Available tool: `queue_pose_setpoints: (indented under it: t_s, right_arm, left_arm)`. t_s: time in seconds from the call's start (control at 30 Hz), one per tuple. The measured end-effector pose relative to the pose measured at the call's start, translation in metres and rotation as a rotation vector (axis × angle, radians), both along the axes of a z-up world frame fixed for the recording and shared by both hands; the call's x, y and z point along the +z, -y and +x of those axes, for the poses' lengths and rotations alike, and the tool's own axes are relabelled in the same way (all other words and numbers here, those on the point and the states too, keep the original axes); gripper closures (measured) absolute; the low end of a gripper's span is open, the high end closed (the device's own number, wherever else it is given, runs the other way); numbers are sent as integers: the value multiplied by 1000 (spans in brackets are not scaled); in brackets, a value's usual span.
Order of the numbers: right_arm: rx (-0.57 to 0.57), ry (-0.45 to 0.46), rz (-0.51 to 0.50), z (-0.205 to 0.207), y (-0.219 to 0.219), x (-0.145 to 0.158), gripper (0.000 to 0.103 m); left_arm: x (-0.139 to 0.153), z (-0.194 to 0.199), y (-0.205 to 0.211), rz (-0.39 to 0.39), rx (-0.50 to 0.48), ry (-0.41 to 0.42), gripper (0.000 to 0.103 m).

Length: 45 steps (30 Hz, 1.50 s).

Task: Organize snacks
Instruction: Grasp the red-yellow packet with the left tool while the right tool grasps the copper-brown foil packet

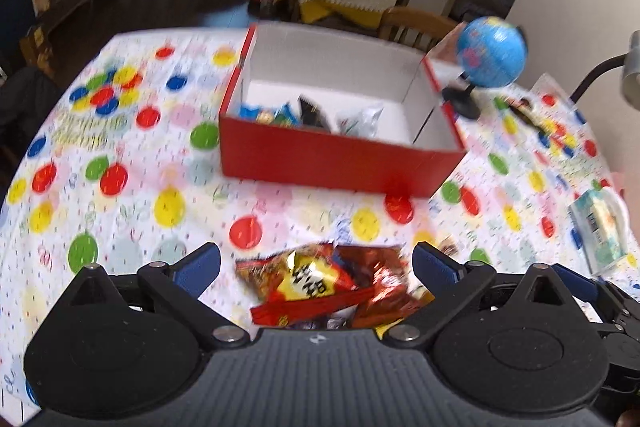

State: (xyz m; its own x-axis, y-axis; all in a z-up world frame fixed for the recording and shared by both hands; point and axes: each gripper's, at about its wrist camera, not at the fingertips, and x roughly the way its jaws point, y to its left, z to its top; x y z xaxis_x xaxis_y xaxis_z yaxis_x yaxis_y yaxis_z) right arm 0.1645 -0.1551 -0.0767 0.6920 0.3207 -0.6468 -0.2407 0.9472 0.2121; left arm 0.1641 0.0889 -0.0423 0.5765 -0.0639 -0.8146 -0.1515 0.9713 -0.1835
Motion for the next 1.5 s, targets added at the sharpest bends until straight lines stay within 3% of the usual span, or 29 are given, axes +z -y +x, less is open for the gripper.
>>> queue_pose_setpoints:
  t_s: [0.5, 0.7, 1.03, 1.37, 1.5]
  right_arm:
    - [-92, -147, -11, 26, 16, -53, 7]
    - [-54, -175, 6, 39, 4, -55, 11]
    - [99, -215, -8, 60, -42, -57, 11]
    - [136, -316, 0, 77, -61, -77, 23]
    - [146, -342, -8, 78, -66, -85, 28]
  left_arm:
    - [-53, 45, -5, -1, 81, -207, 0]
    - [-66, 61, -3, 9, 99, -257, 0]
    - [-100, 79, -17, -76, 129, -389, 0]
    - [-117, 84, -32, -196, 151, -425, 1]
    - [-122, 83, -33, -235, 145, -445, 7]
